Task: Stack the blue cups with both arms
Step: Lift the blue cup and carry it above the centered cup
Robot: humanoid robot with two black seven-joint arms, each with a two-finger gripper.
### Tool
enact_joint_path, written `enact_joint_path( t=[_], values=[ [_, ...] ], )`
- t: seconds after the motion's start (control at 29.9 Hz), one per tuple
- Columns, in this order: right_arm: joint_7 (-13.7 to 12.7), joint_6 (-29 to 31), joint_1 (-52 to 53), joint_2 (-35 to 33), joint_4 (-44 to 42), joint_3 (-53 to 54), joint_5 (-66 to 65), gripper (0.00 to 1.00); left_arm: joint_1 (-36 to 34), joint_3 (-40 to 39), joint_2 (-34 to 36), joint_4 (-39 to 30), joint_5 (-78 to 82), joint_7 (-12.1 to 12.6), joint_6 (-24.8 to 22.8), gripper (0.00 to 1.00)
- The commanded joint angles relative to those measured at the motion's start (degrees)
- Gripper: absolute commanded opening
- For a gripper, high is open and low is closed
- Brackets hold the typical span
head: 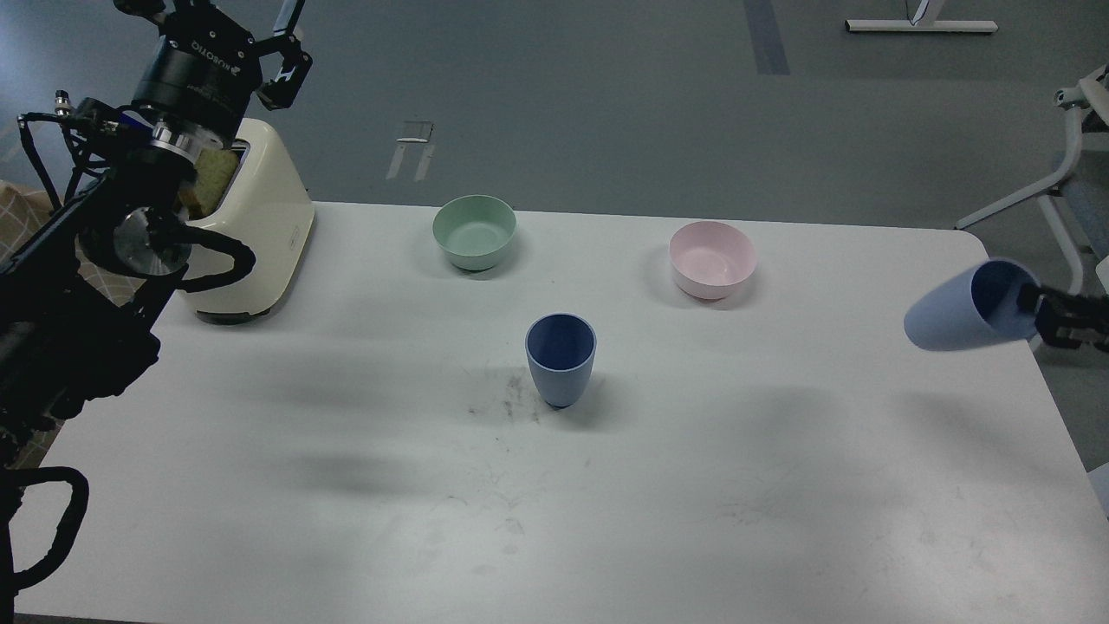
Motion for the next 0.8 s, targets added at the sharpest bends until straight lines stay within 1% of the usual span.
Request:
enact_joint_path(
  t=[0.0,0.03,0.07,0.1,0.17,0.23,0.27,0.3,0.37,0.43,0.5,0.6,0.7,0.77],
  values=[
    [-0.1,0.0,12.5,3.8,-1.3,-4.7,0.9,0.0,-0.1,0.1,-0.1,0.0,0.1,0.0,0.0,0.97],
    [-0.2,0.0,17.9,5.1,-1.9,-8.6,0.9,0.0,0.0,0.1,-0.2,0.0,0.1,0.0,0.0,0.97],
    [-0.2,0.0,20.8,5.7,-2.3,-10.9,0.9,0.0,0.0,0.1,-0.2,0.0,0.1,0.0,0.0,0.97],
    [-0.3,0.0,26.9,6.9,-3.3,-15.9,0.9,0.0,0.0,0.1,-0.2,0.0,0.1,0.0,0.0,0.97],
    [-0.6,0.0,32.8,8.6,-4.5,-21.3,0.9,0.0,-0.1,0.0,-0.3,0.0,0.1,0.0,0.0,0.97],
    [-1.4,0.0,41.5,13.2,-7.0,-30.6,0.9,0.0,-0.1,0.0,-0.9,0.0,0.1,0.0,0.0,0.97],
    [-1.5,0.0,42.9,14.5,-7.6,-32.3,0.9,0.0,-0.1,0.1,-1.1,0.1,0.1,0.0,0.0,0.97],
    [-1.8,0.0,45.0,17.3,-8.2,-34.8,0.9,0.0,-0.1,0.1,-1.3,0.1,0.2,0.1,0.0,0.97],
    [-2.2,0.0,46.3,20.2,-9.2,-36.5,0.9,0.0,-0.1,0.1,-1.3,0.4,0.4,0.1,0.0,0.97],
    [-3.6,0.0,47.5,26.7,-12.0,-38.5,0.9,0.0,0.0,0.1,-1.4,1.0,1.1,0.1,0.0,0.97],
    [-4.9,0.0,49.4,31.7,-14.4,-40.9,0.9,0.0,0.1,0.1,-1.7,1.1,1.1,0.1,0.0,0.98],
    [-5.2,0.0,52.3,35.2,-17.2,-45.6,0.9,0.0,0.0,0.1,-2.7,1.2,1.1,0.1,0.0,0.98],
    [-5.2,0.0,55.9,37.4,-20.3,-52.0,0.8,0.0,-0.2,0.0,-2.9,1.1,1.1,0.1,0.0,0.98],
    [-5.2,0.0,57.3,37.8,-21.2,-54.0,0.9,0.0,-0.3,0.0,-2.9,1.1,1.1,0.1,-0.1,0.98]
  ],
)
